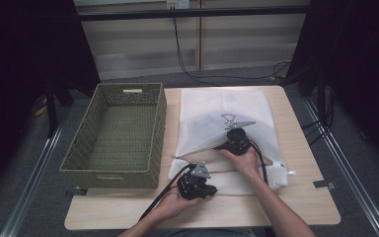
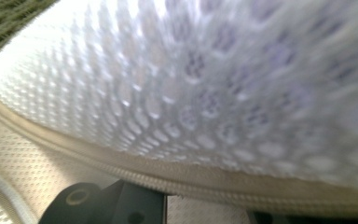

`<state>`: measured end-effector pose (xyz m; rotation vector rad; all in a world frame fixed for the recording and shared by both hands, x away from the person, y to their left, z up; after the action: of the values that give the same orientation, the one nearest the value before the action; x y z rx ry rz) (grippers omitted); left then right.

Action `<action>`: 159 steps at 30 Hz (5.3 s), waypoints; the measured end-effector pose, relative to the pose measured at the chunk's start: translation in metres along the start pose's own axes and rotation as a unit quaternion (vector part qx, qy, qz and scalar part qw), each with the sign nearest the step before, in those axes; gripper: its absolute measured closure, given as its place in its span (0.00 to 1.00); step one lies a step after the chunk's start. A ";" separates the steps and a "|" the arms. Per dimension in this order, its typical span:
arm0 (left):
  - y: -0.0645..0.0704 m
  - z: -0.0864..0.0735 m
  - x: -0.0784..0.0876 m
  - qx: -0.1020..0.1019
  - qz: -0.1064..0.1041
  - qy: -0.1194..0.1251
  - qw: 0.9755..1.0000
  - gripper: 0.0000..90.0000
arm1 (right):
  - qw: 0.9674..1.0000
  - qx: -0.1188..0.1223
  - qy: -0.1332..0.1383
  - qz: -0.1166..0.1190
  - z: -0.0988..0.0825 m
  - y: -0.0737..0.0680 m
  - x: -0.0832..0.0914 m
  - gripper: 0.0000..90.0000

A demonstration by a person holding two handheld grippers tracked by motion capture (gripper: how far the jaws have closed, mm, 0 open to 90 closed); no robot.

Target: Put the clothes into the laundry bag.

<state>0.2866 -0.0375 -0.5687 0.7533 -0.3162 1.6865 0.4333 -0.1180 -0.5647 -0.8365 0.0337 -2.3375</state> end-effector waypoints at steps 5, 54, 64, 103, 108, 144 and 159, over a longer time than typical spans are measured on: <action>0.000 0.000 0.000 0.001 0.000 0.001 1.000 0.96 | 1.000 -0.001 -0.002 0.013 -0.005 -0.005 0.003 0.81; 0.000 0.000 -0.001 0.003 -0.004 0.005 1.000 0.96 | 1.000 0.012 0.013 0.021 -0.010 0.036 0.049 0.83; 0.001 0.000 -0.001 0.005 -0.007 0.007 1.000 0.96 | 1.000 0.020 -0.004 0.021 -0.024 0.039 0.041 0.82; -0.001 0.014 -0.016 0.004 -0.016 -0.015 1.000 0.94 | 0.998 0.019 0.049 0.042 -0.002 0.017 0.075 1.00; 0.002 0.015 -0.018 0.002 -0.009 -0.007 1.000 0.94 | 0.996 0.020 0.067 0.055 0.002 0.006 0.086 1.00; -0.004 0.019 -0.022 0.015 0.010 -0.003 1.000 0.96 | 0.994 0.062 0.047 0.078 -0.033 -0.027 0.109 1.00; -0.004 0.018 -0.022 0.010 0.012 -0.008 1.000 0.96 | 0.996 0.061 0.005 0.063 -0.057 -0.020 0.094 1.00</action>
<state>0.2984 -0.0636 -0.5693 0.7813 -0.3209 1.7093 0.3338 -0.1674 -0.5523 -0.7414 -0.0493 -2.2015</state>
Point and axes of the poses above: each handheld gripper's, and its own axes: x roughly backward along the jaws, z roughly out of its top, y roughly to its right, the point moved 10 cm from there along -x, roughly forward along the jaws, and after that the axes turned 6 degrees about y, right-handed, at the moved point
